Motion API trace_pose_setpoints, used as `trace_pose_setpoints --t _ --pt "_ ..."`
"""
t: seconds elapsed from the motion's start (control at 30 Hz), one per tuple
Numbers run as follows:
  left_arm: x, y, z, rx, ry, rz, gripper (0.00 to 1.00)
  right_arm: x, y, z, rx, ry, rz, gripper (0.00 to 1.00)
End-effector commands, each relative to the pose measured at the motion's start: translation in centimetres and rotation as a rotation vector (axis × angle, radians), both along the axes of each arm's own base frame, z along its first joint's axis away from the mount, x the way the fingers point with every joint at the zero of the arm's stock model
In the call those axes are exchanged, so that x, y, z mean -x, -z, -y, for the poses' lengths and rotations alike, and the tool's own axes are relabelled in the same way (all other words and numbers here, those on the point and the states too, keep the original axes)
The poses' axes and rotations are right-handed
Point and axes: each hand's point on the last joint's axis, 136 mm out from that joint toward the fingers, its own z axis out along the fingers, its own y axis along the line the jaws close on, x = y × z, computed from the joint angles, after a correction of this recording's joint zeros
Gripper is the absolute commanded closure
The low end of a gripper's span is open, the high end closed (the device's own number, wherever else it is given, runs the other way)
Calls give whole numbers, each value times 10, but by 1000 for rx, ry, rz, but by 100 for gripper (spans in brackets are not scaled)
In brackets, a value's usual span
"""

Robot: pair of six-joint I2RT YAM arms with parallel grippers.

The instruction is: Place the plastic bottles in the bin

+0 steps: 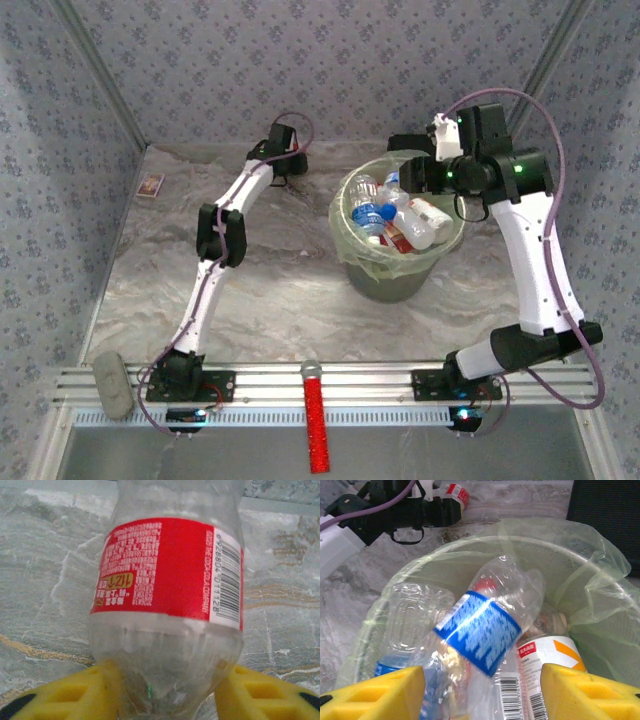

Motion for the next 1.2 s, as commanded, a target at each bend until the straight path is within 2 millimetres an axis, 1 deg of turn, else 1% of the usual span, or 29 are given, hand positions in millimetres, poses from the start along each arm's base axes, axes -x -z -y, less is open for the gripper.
trace_pose_setpoints --t 0.0,0.07,0.2,0.23,0.3,0.37,0.43,0.47,0.5,0.6,0.67,0.73,0.87,0.9,0.97,1.03,1.13,1.17 --pt "0 -15 -4 -6 -4 7 62 5 7 -5 -27 -11 -36 37" --pt "2 -20 -4 0 1 8 68 6 6 -4 -24 -6 -32 37" --pt "8 -42 -2 30 9 41 75 13 -6 -5 -45 -9 1 37" --pt "9 -53 -2 41 9 61 75 14 -10 -4 -49 -7 12 37" --pt "15 -66 -3 58 4 87 76 18 -17 -2 -57 -4 30 37" --pt "21 -84 -5 78 3 121 77 23 -23 -2 -64 -4 46 37" --pt "32 -97 -9 97 -3 147 78 26 -30 -1 -74 -4 74 37" --pt "38 -108 -11 108 -2 168 80 28 -33 -2 -84 -7 84 37" --pt "45 -113 -13 119 -2 184 80 30 -38 -4 -99 -19 99 37" --pt "69 -141 -20 161 -5 253 82 37 -51 -17 -150 -58 129 37" --pt "89 -161 -26 193 -3 293 83 44 -62 -32 -187 -105 158 37" --pt "110 -179 -28 244 8 331 83 45 -72 -46 -229 -139 185 36" --pt "161 -218 -25 369 55 414 82 42 -79 -72 -292 -201 200 35" --pt "177 -223 -21 395 79 426 82 40 -80 -80 -302 -215 203 32" --pt "207 -242 -13 446 122 469 82 36 -81 -92 -320 -235 204 26" --pt "237 -258 3 500 183 502 81 30 -80 -106 -336 -250 202 19" --pt "277 -283 19 559 232 541 80 22 -81 -126 -347 -282 199 12" --pt "285 -289 22 574 236 548 79 21 -81 -133 -345 -300 203 11"
